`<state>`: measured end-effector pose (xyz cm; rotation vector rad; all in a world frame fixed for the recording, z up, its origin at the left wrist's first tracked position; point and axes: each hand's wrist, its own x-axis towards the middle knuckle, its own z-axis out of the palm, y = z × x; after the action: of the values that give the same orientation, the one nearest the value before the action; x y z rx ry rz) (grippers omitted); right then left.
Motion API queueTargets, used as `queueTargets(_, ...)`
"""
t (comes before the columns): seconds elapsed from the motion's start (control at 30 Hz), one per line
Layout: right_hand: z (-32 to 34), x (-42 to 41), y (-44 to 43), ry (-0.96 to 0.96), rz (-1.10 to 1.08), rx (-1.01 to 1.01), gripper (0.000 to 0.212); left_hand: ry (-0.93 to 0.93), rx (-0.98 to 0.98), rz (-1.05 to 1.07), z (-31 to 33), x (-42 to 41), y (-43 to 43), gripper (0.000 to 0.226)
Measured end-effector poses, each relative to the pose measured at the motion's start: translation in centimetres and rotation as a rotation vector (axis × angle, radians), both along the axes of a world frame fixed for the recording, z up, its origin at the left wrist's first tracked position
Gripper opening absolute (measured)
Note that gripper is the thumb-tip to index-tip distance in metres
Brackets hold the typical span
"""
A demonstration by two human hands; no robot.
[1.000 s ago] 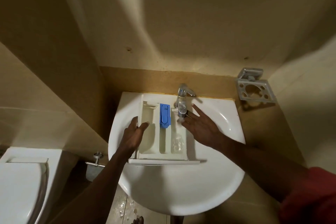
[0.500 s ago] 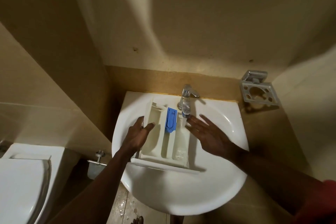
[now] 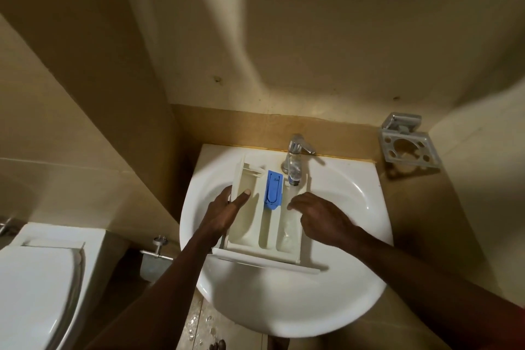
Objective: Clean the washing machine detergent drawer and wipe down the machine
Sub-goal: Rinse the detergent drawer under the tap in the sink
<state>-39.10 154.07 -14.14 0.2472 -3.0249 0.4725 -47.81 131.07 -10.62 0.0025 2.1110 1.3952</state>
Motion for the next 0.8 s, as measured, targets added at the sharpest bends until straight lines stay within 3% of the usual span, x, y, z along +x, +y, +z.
queueTargets(0.17,2.3,-2.4,-1.4,-0.296,-0.590,-0.570,0.036,-0.062,0.036,-0.014,-0.1,0.4,0.4,0.054)
queueTargets(0.3,2.6,-3.1,-1.8,-0.420,-0.795,-1.024,0.014,-0.119,0.108,-0.017,-2.6,0.1,0.4,0.075)
queueTargets(0.4,2.9,-3.3,-2.0,-0.420,-0.866,-1.387,0.019,-0.130,0.143,-0.026,-2.0,0.3,0.9,0.065)
queueTargets(0.47,3.3,-3.4,-2.1,-0.408,-0.896,-1.443,0.022,-0.128,0.147,-0.021,-2.0,0.4,1.1,0.059)
queueTargets(0.6,3.6,-3.5,-1.8,-0.404,-0.902,-1.465,0.028,-0.106,0.115,0.053,-3.0,0.7,1.1,0.080)
queueTargets(0.8,3.0,-3.1,-2.1,-0.493,-0.843,-1.413,0.029,-0.026,0.067,0.150,-3.2,3.1,2.0,0.034)
